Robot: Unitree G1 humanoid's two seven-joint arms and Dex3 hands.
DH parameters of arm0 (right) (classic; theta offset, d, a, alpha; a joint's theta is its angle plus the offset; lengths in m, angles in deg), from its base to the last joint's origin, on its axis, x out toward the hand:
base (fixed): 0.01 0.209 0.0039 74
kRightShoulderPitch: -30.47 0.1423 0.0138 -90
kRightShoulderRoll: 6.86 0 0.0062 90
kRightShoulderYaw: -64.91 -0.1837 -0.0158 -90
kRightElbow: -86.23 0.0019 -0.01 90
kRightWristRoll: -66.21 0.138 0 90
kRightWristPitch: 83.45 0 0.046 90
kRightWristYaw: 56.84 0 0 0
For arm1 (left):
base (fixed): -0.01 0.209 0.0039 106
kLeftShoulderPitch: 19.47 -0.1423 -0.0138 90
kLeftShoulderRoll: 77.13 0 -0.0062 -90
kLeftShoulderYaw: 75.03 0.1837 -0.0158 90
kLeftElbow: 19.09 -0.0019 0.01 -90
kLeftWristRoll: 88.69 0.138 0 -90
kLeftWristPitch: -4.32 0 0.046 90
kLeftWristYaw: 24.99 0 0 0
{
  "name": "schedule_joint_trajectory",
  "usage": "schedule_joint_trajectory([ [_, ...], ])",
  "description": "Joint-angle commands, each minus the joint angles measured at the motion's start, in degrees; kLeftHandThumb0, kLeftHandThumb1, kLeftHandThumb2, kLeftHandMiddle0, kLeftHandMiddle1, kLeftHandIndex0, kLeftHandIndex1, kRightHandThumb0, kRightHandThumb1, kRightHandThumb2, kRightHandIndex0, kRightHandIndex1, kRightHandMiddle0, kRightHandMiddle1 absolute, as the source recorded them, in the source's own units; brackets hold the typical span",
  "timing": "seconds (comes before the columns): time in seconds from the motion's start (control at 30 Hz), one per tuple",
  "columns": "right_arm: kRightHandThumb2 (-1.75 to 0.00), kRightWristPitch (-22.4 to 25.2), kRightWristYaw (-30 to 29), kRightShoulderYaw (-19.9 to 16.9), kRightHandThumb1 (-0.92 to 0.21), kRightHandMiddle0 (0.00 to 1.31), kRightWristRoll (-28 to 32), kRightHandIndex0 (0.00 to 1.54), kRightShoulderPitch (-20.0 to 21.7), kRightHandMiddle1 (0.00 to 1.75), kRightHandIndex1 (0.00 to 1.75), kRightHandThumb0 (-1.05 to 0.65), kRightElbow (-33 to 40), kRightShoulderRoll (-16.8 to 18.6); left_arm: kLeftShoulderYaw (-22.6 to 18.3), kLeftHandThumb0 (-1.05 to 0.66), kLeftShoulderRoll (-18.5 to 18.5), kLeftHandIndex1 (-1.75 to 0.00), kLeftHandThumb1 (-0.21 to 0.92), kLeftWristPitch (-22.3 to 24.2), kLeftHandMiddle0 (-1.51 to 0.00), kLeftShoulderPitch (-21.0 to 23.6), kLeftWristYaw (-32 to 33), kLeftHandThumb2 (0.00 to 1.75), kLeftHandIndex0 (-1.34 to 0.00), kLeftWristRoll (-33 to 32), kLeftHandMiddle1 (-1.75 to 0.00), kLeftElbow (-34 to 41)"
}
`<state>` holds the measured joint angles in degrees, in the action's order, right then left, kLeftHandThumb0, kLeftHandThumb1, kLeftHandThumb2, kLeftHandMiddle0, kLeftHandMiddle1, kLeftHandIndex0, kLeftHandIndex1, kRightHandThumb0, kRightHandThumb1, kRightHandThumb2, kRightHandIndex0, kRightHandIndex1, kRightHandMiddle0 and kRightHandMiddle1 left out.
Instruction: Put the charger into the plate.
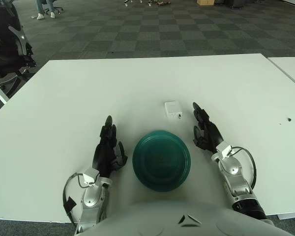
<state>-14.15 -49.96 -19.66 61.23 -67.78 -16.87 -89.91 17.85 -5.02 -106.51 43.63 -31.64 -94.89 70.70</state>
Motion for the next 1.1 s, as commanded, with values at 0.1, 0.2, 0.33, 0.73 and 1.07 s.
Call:
schedule_joint_trajectory([
  [0.1, -0.91, 10.97, 0.12, -3.93, -0.92, 0.02, 2.74, 0.0, 1.66, 0.01, 0.0, -1.02, -2.6, -1.02, 0.85, -1.04, -0.29, 0.0, 0.92, 2.73, 0.0, 0.25, 0.45, 0.99, 0.0, 1.34, 0.0, -3.03],
  [0.2, -0.89, 10.51, -0.14, -5.34, -0.92, 0.03, 2.3, 0.0, 5.94, 0.03, 0.0, -0.98, -4.36, -2.84, 1.04, -1.02, -0.26, 0.0, 0.92, 2.66, 0.0, 0.64, -0.05, 0.99, 0.0, 1.16, 0.0, -3.49],
  [0.33, -0.87, 10.55, -2.51, -4.77, -0.92, 0.05, -4.37, 0.0, 10.65, 0.04, 0.0, -0.94, -0.87, -6.28, 1.77, -1.01, -0.77, 0.0, 0.92, 1.95, 0.0, 1.2, -0.74, 0.99, 0.0, 0.58, 0.0, -4.18],
  [0.73, -0.76, 25.52, 1.55, 6.25, -0.92, 0.0, -25.42, 0.12, 23.19, 0.29, 0.04, -0.96, 13.33, -12.5, 2.55, -1.01, -0.92, -0.01, 0.92, 1.01, 0.0, 2.95, -0.79, 1.05, -0.01, 0.82, 0.0, -6.43],
  [1.07, -0.65, 27.38, 7.44, 17.25, -0.92, 0.0, -39.99, 0.14, 34.43, 0.3, 0.03, -0.98, 10.21, -14.25, 1.92, -1.04, -2.36, -0.05, 0.92, -2.17, -0.01, 5.6, 1.82, 1.04, -0.06, 3.58, 0.0, -11.14],
])
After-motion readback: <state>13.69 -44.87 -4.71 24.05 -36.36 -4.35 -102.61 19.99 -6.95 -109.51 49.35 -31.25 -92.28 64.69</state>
